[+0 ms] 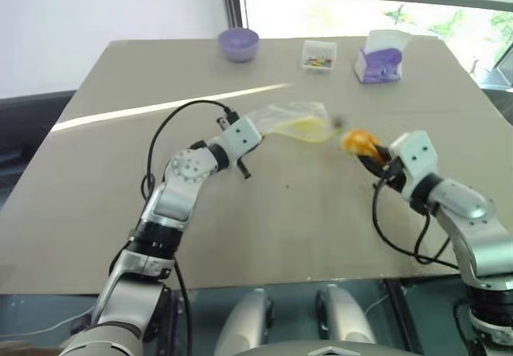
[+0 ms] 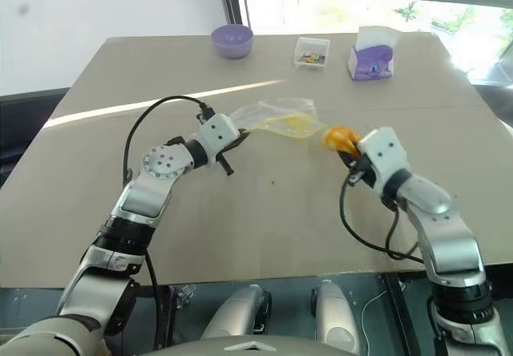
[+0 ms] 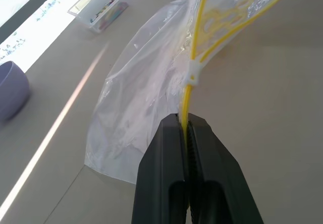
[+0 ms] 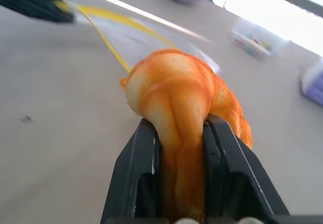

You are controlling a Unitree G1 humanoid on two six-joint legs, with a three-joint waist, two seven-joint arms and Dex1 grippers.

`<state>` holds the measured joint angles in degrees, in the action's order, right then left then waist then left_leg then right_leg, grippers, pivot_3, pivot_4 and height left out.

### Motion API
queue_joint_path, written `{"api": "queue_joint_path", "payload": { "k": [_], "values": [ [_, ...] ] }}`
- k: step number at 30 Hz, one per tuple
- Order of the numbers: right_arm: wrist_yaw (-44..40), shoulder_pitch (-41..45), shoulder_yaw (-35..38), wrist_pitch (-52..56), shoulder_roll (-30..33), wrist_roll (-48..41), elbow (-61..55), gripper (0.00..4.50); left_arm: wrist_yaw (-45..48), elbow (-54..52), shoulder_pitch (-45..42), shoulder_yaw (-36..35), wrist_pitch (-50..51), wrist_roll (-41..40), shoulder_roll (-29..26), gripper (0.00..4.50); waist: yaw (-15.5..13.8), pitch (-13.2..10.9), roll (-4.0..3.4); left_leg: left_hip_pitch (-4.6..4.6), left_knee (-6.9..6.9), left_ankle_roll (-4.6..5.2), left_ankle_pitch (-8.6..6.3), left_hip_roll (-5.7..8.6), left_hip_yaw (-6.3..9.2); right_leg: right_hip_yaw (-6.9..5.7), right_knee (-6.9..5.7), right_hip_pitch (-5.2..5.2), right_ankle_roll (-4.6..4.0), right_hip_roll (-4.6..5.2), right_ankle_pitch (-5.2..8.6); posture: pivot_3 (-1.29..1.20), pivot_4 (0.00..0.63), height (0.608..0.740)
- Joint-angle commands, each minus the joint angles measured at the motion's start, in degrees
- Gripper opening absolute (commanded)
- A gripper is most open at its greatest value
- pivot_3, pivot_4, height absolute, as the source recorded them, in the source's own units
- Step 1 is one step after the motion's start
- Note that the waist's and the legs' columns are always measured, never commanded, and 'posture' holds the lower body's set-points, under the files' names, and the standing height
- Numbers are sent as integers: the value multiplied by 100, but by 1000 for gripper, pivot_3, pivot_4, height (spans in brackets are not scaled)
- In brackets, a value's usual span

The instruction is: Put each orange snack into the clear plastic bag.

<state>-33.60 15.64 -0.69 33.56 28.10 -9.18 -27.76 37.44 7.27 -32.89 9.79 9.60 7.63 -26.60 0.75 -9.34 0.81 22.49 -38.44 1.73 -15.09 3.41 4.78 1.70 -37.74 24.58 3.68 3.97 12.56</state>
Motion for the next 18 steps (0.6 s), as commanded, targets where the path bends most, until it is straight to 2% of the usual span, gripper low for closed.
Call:
{"api": "queue_joint_path", "payload": {
  "k": [1, 7, 13, 18],
  "values": [
    [-48, 283, -341, -10, -73, -17, 31, 945, -5, -327, -69, 30, -67, -1, 4, 0, -7, 0, 0, 3, 0, -2, 1, 1, 3, -4, 3, 0, 0, 1, 0, 0, 150, 740],
    [-75, 925, -836, -242, -282, 113, 728, 945, 2, -632, 128, 131, -369, 90, -87, 0, 3, -1, 0, 7, 1, -12, 7, 4, 4, -4, 8, 3, 0, 4, 0, 0, 150, 740],
    [-179, 1202, -1041, -466, -328, 228, 1289, 945, 111, -917, 376, 188, -696, 8, -162, 0, 6, -1, 0, 8, 3, -15, 8, 3, 4, -4, 9, 5, -1, 5, 0, 0, 150, 740],
    [-275, 1330, -1146, -527, -192, 434, 1609, 945, 217, -880, 549, 272, -1402, 116, -335, 0, 1, -1, -1, 11, 3, -15, 9, 3, 5, -4, 8, 10, -1, 5, 0, 0, 150, 740]
  ]
}}
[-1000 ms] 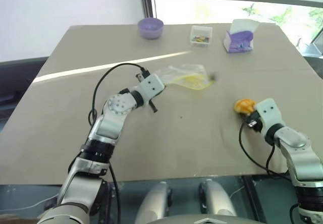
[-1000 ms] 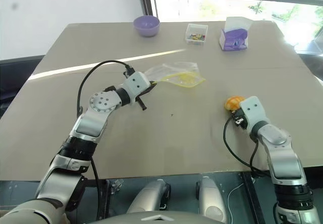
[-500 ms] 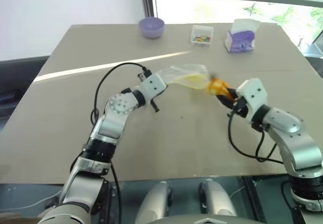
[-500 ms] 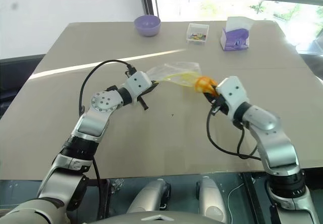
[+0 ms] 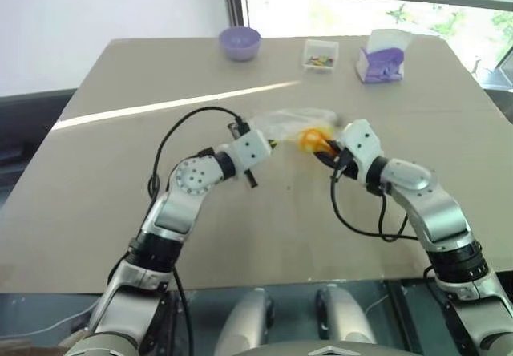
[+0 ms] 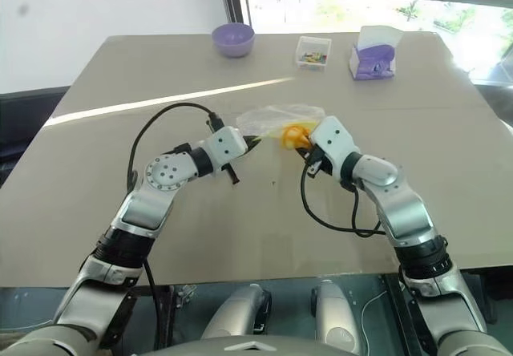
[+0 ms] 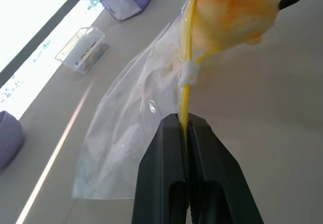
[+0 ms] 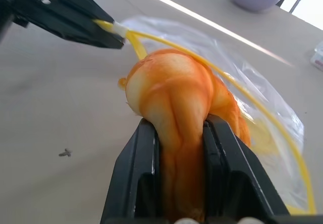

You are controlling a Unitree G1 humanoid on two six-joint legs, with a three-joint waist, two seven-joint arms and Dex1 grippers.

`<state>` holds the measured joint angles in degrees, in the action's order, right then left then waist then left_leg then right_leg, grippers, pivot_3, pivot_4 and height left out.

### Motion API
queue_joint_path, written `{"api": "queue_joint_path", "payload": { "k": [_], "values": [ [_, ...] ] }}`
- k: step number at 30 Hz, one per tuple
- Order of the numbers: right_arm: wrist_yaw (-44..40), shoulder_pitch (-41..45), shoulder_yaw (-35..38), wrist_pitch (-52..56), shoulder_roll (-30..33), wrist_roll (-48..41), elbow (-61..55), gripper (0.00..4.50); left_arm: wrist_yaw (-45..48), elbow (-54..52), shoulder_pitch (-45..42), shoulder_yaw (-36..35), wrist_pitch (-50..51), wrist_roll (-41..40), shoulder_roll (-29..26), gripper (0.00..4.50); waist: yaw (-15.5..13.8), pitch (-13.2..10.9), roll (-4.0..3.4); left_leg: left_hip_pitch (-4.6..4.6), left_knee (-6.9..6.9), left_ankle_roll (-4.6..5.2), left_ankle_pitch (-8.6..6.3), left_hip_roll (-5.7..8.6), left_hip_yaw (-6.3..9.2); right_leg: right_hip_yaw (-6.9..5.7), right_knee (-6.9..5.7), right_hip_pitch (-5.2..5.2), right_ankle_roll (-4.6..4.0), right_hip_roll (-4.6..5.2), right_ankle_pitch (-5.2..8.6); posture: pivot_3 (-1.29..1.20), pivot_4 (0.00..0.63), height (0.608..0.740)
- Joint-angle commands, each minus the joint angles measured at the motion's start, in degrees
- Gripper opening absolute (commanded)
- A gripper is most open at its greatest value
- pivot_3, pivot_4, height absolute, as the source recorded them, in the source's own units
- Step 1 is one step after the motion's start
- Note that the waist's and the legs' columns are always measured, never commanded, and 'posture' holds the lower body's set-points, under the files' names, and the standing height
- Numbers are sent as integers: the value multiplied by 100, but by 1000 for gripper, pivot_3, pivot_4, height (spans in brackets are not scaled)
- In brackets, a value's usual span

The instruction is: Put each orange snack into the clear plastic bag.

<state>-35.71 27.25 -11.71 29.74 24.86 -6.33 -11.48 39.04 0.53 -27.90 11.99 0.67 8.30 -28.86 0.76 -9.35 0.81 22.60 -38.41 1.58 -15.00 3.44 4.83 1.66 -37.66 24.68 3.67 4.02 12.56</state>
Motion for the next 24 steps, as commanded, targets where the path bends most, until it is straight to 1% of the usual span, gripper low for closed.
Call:
{"api": "queue_joint_path", "payload": {
  "k": [1, 6, 8, 13, 17, 20, 24],
  "values": [
    [-85, 178, -83, -143, 162, 199, 22, 945, 65, -182, 73, 71, -647, 71, -140, 0, 0, 0, -1, 0, 0, 0, 0, 0, -1, 1, 0, 0, 0, 0, 0, 0, 150, 740],
    [-22, 305, -270, -296, 231, 561, 303, 945, 153, -82, 122, 91, -1047, 58, -175, 0, 0, 0, -1, 4, 0, 1, 0, 0, -1, 0, 1, 3, 0, 1, 0, 0, 150, 740],
    [41, 360, -269, -318, 162, 624, 417, 945, 194, -54, 129, 106, -1143, 36, -183, 0, 6, 0, -1, 4, 0, 1, -1, 0, -1, 0, 1, 3, 0, 1, 0, 0, 150, 740],
    [246, 411, 53, -55, -442, 238, 592, 945, 359, -125, 169, 130, -1218, -204, -82, 0, 16, 0, -1, 4, 2, 1, 0, -2, -1, 1, 0, 5, 0, -2, 0, 0, 150, 740],
    [347, 400, 243, -2, -795, 12, 690, 945, 496, -175, 264, 90, -1146, -372, -92, 0, 11, -1, -2, 4, 1, 4, -2, 0, -2, 2, 0, 4, 0, 0, 0, 0, 150, 740],
    [347, 402, 463, 128, -881, -219, 587, 945, 591, -105, 326, -25, -1072, -505, -182, 0, 6, -1, -2, 5, 1, 5, -3, 0, 1, 0, 0, 5, 0, 0, 0, 0, 150, 740],
    [268, 356, 561, 176, -729, -294, 585, 945, 796, -19, 380, -136, -932, -750, -326, 0, 11, -2, -3, 5, 1, 13, -8, 0, 1, -1, 0, 5, 0, -1, 0, 0, 150, 740]
  ]
}}
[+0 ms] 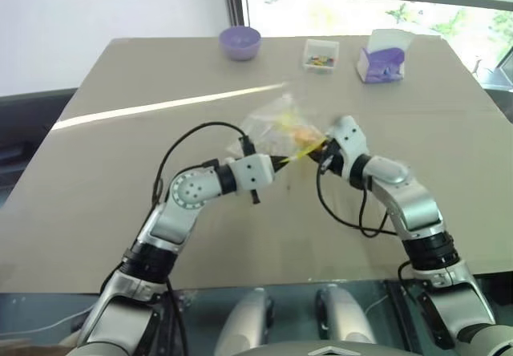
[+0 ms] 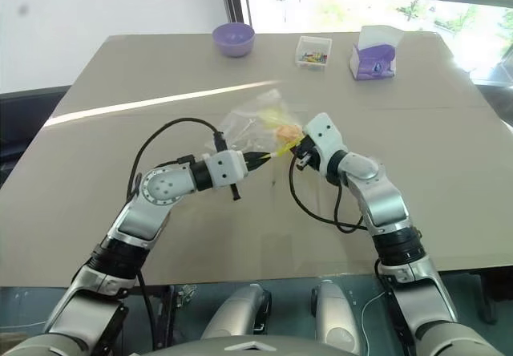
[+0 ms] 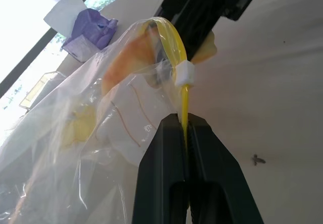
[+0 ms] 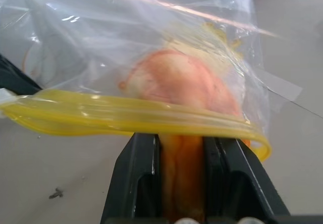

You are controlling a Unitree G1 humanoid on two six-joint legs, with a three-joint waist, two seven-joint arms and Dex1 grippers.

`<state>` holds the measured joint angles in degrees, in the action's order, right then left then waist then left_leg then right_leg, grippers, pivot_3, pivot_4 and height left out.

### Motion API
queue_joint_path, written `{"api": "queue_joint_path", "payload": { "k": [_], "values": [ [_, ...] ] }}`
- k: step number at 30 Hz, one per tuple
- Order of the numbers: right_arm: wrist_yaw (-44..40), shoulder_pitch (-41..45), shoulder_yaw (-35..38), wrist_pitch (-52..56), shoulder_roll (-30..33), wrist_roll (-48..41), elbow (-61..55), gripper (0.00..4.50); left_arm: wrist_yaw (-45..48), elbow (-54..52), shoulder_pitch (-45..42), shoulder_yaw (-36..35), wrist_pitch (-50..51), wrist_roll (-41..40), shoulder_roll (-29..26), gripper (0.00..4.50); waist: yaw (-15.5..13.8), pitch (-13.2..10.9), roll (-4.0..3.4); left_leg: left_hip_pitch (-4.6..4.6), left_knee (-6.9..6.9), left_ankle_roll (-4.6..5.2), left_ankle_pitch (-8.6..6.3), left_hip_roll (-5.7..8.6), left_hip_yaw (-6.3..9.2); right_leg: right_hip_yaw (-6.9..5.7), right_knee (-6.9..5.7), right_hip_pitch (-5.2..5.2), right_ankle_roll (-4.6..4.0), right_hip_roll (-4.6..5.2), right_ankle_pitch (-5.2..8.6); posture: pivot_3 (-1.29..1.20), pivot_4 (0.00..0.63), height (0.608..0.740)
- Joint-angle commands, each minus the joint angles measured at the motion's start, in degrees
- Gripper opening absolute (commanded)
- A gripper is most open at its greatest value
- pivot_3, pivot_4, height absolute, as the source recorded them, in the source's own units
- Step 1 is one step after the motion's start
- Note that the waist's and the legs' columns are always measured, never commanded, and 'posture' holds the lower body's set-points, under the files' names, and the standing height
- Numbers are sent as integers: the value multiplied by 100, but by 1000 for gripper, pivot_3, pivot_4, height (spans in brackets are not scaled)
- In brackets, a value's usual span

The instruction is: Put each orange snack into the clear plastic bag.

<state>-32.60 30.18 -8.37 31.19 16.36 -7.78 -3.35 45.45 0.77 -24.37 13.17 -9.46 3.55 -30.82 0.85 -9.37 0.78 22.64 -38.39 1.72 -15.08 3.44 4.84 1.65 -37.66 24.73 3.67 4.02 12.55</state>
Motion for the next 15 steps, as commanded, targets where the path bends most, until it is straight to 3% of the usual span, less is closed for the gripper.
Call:
{"api": "queue_joint_path", "payload": {
  "k": [1, 15],
  "values": [
    [-81, 46, 242, 48, 150, -180, -235, 945, 182, -28, 28, -268, 91, -306, -155, 0, 3, 0, 0, 0, 0, 1, 0, 0, 0, 0, 0, 0, 0, 0, 0, 0, 150, 740],
    [-177, -61, 247, 105, 327, -431, -431, 945, 996, -31, -76, -268, 213, -831, -318, 0, 8, 0, -1, 0, 0, 2, -1, -1, -1, 0, 0, 0, 0, 0, 0, 0, 150, 740]
  ]
}}
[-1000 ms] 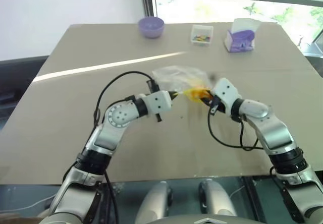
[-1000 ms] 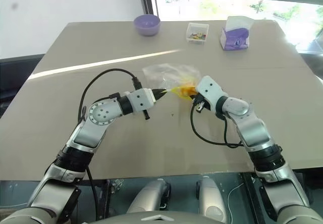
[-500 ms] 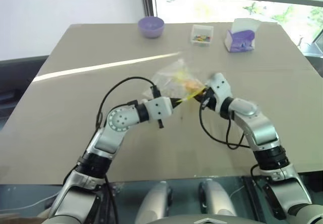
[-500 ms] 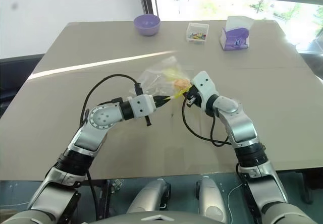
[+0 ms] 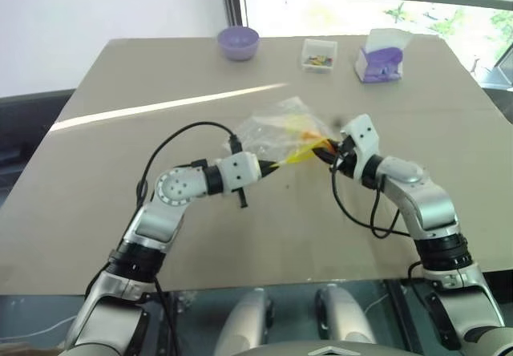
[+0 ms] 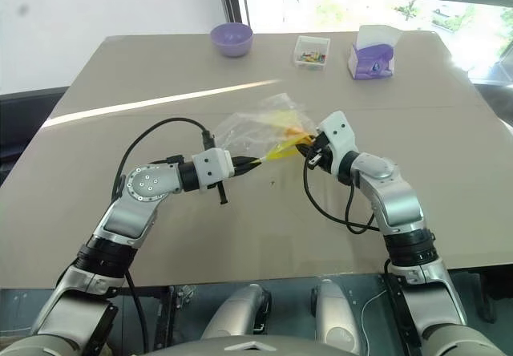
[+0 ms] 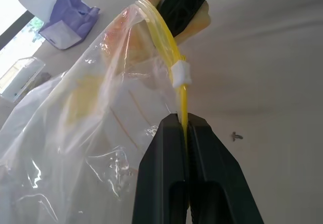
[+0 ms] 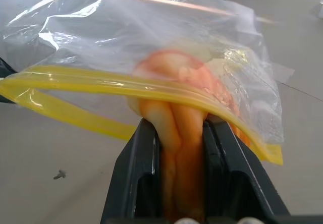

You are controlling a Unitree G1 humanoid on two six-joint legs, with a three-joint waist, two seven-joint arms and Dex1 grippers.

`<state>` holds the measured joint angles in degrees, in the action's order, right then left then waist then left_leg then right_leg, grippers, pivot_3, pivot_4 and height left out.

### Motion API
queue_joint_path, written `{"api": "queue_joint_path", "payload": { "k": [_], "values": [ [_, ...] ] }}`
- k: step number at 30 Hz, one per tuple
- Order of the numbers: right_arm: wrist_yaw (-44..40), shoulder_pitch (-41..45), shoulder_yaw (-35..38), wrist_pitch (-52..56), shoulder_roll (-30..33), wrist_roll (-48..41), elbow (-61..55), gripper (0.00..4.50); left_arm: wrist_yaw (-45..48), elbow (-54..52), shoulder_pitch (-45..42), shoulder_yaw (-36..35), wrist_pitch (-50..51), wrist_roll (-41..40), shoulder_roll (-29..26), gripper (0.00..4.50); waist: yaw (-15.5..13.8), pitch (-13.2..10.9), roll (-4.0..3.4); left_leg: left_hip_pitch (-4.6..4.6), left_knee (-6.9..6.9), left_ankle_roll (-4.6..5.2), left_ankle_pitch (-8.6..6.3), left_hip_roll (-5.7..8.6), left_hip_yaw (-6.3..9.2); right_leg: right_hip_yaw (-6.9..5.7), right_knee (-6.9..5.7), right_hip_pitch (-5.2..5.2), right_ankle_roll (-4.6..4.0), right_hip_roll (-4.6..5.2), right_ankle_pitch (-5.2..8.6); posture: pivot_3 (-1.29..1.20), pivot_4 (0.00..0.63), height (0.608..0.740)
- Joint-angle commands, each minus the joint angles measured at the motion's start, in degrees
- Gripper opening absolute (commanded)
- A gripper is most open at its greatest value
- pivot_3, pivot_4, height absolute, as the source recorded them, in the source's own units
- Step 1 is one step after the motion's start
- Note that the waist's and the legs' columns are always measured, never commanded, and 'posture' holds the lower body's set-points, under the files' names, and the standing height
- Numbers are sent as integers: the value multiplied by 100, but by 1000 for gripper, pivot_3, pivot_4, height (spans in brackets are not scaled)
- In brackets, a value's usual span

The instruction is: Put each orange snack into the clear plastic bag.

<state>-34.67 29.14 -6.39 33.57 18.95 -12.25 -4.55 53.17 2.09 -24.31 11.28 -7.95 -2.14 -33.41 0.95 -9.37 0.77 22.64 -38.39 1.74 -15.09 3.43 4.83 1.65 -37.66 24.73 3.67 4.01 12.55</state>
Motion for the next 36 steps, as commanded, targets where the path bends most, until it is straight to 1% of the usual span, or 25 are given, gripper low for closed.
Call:
{"api": "queue_joint_path", "payload": {
  "k": [1, 3, 5, 7, 15, 18, 20, 21, 25, 29, 33, 36],
  "values": [
    [11, 43, -73, -241, 181, 184, -334, 945, 283, -163, -98, -85, 128, -309, -66, 0, 0, 0, 0, 0, 0, 0, 0, 0, 0, 0, 0, 0, 0, 0, 0, 0, 150, 740],
    [104, 31, -368, -612, 457, 724, -329, 945, 291, -59, -181, -114, 167, -275, -76, 0, 0, -1, -1, 0, 0, 0, 0, 0, 0, 0, 0, 0, 0, 0, 0, 0, 150, 740],
    [165, -2, -607, -1102, 764, 1230, -362, 945, 152, 187, -331, -130, 160, -62, -106, 0, -4, -1, -1, 0, 0, 0, 0, 1, 0, -1, 0, 0, 0, -1, 0, 0, 150, 740],
    [161, -55, -701, -1427, 948, 1484, -428, 945, 39, 400, -460, -122, 131, 99, -117, 0, -14, -1, -1, 0, -1, 0, 0, 2, 0, -3, -1, 0, 0, -1, 0, 0, 150, 740],
    [353, -161, -740, -1774, 1110, 2075, -580, 945, 54, 619, -672, -45, 57, 165, -43, 0, 3, -1, -1, 0, 0, -8, 5, 2, -2, -1, 1, 0, 0, -1, 0, 0, 150, 740],
    [514, -193, -788, -1857, 1136, 2397, -461, 945, 61, 640, -844, -95, 436, 16, 97, 0, -21, -1, 0, 1, -1, -7, 4, 2, -2, -1, 1, 0, 0, -1, 0, 0, 150, 740],
    [515, -216, -800, -1884, 1100, 2461, -447, 945, 17, 627, -930, -136, 667, -31, 185, 0, -17, -1, 0, 2, -2, -8, 5, 3, 0, -3, 1, -1, 0, -1, 0, 0, 150, 740],
    [504, -239, -772, -1852, 1023, 2403, -465, 945, 45, 570, -955, -148, 773, -101, 229, 0, -12, -1, 0, 2, -2, -10, 6, 4, -1, -2, 1, -1, 0, -1, 0, 0, 150, 740],
    [603, -309, -449, -1062, 248, 1741, -672, 945, 147, 242, -943, -50, 950, -241, 354, 0, 28, -1, 0, 2, -1, -15, 9, -3, -1, -1, 1, 0, 0, -6, 0, 0, 150, 740],
    [611, -314, -368, -605, -166, 1471, -777, 945, 205, 98, -871, 62, 898, -157, 376, 0, 8, -1, -1, 2, -1, -15, 9, -2, -1, 1, 0, 1, 0, -4, 0, 0, 150, 740],
    [493, -344, -143, -74, -402, 946, -1009, 945, 203, 185, -840, 97, 763, -31, 328, 0, 0, -1, -1, 2, -2, -14, 9, 0, 1, 0, 0, 1, 0, -4, 0, 0, 150, 740],
    [539, -237, 45, 169, -420, 727, -994, 945, 377, 128, -755, 113, 672, -83, 280, 0, -3, -1, -1, 2, -1, -15, 9, 0, 1, 0, 1, 0, 0, -4, 0, 0, 150, 740]
  ]
}}
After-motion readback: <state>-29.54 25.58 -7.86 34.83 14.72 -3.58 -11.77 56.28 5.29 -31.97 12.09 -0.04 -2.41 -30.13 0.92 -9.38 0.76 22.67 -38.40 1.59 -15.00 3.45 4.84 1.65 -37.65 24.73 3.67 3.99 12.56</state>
